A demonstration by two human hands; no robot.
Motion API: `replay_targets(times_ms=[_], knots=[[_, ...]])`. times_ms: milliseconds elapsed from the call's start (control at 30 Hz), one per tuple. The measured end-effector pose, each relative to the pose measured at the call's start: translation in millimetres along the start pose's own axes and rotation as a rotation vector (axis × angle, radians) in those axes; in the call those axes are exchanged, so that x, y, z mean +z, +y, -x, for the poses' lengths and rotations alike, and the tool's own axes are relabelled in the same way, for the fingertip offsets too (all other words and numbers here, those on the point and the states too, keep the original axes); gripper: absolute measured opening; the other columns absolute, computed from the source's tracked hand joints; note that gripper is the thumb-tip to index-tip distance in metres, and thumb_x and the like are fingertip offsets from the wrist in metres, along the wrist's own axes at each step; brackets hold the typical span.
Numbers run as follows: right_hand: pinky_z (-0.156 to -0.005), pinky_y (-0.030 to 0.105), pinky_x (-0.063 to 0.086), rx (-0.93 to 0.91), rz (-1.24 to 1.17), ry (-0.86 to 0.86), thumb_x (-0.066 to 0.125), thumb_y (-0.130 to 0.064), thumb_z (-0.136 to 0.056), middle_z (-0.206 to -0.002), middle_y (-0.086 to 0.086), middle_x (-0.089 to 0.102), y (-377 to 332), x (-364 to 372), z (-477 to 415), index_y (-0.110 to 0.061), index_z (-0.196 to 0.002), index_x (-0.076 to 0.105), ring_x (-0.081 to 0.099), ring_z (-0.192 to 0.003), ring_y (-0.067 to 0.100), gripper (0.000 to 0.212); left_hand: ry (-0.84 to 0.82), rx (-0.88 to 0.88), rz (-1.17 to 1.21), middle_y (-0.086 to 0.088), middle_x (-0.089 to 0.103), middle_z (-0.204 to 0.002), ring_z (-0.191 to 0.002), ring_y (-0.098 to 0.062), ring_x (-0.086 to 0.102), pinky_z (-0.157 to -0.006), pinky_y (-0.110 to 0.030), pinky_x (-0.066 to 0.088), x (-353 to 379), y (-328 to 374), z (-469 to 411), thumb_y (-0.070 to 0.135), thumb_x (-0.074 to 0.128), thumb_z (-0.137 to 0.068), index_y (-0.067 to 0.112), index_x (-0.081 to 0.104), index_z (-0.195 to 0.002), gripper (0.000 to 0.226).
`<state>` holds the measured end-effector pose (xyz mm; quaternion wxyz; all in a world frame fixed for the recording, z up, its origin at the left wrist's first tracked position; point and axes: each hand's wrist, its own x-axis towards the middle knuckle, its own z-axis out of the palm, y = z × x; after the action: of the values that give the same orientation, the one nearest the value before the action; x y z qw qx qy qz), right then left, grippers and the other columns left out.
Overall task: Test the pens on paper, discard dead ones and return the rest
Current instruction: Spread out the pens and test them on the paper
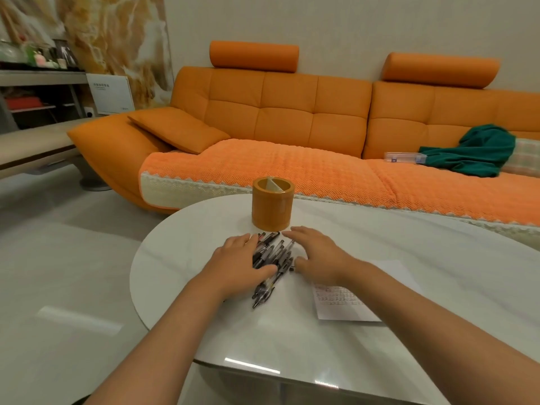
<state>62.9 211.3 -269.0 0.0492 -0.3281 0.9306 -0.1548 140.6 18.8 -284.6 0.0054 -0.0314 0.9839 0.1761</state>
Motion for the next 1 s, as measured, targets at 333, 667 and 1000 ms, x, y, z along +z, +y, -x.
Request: replay_targets(times_ms=[333,667,1000], knots=[[-0.1,0.029,0.043,0.049,0.109,0.03,0.055,-0.023,-0.098,-0.132,-0.007,0.057,70.9,-23.4,54.0,-0.028,-0.131,0.063,0.052,-0.121,0.015,0.034,0.088,0.231,0.006,0.01,0.047,-0.144,-0.136,-0.014,0.032,-0.115,-0.038,0.026,21.4,68.8,-15.1,0.051,0.056,-0.094,0.035,0.048,-0.141,0.05],[-0.078,0.024,0.036,0.015,0.092,0.117,0.054,-0.026,-0.1,-0.11,-0.005,0.057,103.4,-11.0,74.5,-0.026,-0.128,0.066,0.05,-0.102,0.014,0.03,-0.079,0.27,0.1,0.015,0.047,-0.144,-0.137,-0.012,0.038,-0.115,-0.038,0.033,48.3,103.4,-30.4,0.053,0.065,-0.085,0.04,0.041,-0.146,0.067],[-0.074,0.015,0.038,0.057,-0.079,0.314,0.065,-0.019,-0.094,-0.1,-0.009,0.054,132.5,-31.4,81.8,-0.026,-0.103,0.071,0.048,-0.082,-0.004,0.013,0.057,0.271,0.072,0.013,0.05,-0.143,-0.134,-0.012,0.039,-0.113,-0.036,0.032,43.0,111.2,-48.5,0.046,0.056,-0.098,0.037,0.047,-0.143,0.047]])
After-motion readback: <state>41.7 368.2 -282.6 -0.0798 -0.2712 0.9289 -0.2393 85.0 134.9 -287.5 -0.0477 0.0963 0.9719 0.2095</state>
